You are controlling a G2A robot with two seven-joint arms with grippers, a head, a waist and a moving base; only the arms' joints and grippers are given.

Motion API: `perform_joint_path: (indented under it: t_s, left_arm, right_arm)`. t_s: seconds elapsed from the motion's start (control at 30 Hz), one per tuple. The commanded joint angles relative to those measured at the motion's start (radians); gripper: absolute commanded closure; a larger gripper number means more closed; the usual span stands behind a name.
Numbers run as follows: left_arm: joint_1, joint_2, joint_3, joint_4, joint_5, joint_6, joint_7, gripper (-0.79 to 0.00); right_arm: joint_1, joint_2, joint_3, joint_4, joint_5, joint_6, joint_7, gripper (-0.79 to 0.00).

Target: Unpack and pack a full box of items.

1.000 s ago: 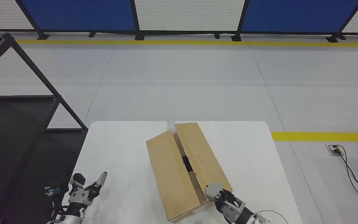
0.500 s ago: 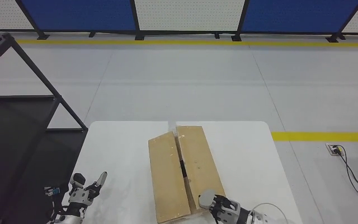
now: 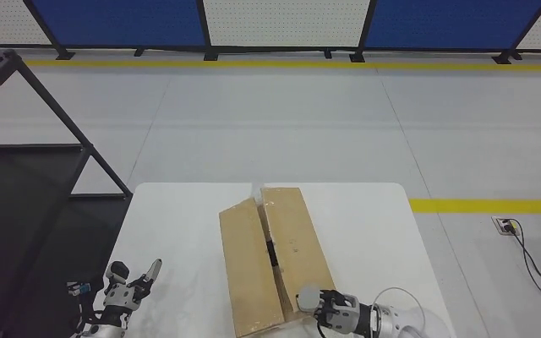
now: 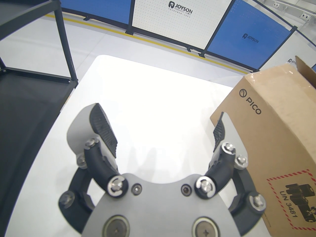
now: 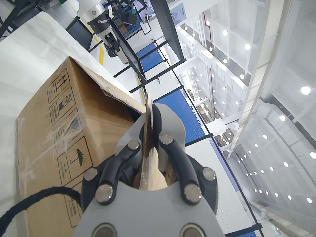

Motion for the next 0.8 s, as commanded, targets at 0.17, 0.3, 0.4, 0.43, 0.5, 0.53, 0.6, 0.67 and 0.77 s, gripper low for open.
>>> perform_joint_path:
  t_s: [0.17, 0.3, 0.4, 0.43, 0.5, 0.53, 0.6, 0.67, 0.77]
  left_arm:
    - [0.000, 0.000, 0.000, 0.000, 0.000, 0.000, 0.000, -0.785]
    - [0.000, 0.000, 0.000, 0.000, 0.000, 0.000, 0.000, -0.785]
    - [0.000, 0.000, 0.000, 0.000, 0.000, 0.000, 0.000, -0.785]
    - [0.000, 0.000, 0.000, 0.000, 0.000, 0.000, 0.000, -0.785]
    - [0.000, 0.000, 0.000, 0.000, 0.000, 0.000, 0.000, -0.785]
    - [0.000, 0.000, 0.000, 0.000, 0.000, 0.000, 0.000, -0.785]
    - [0.000, 0.000, 0.000, 0.000, 0.000, 0.000, 0.000, -0.785]
    - [0.000, 0.000, 0.000, 0.000, 0.000, 0.000, 0.000, -0.785]
    - [0.000, 0.000, 0.000, 0.000, 0.000, 0.000, 0.000, -0.785]
  right_arm:
    - [0.012, 0.007, -0.002, -0.016, -0.037, -0.023, 0.067, 0.000]
    - [0.005, 0.014, 0.015, -0.025, -0.036, -0.029, 0.057, 0.000]
    - [0.006, 0.021, 0.025, -0.026, -0.036, -0.042, 0.017, 0.000]
    - [0.009, 0.024, 0.028, -0.024, -0.038, -0.046, -0.005, 0.000]
    - [0.015, 0.029, 0.033, -0.021, -0.051, -0.053, -0.040, 0.000]
    - [0.018, 0.032, 0.033, -0.019, -0.057, -0.059, -0.057, 0.000]
    - [0.025, 0.036, 0.034, -0.015, -0.060, -0.071, -0.088, 0.000]
    - [0.034, 0.040, 0.032, -0.009, -0.068, -0.080, -0.117, 0.000]
    - [0.050, 0.045, 0.023, 0.002, -0.068, -0.092, -0.157, 0.000]
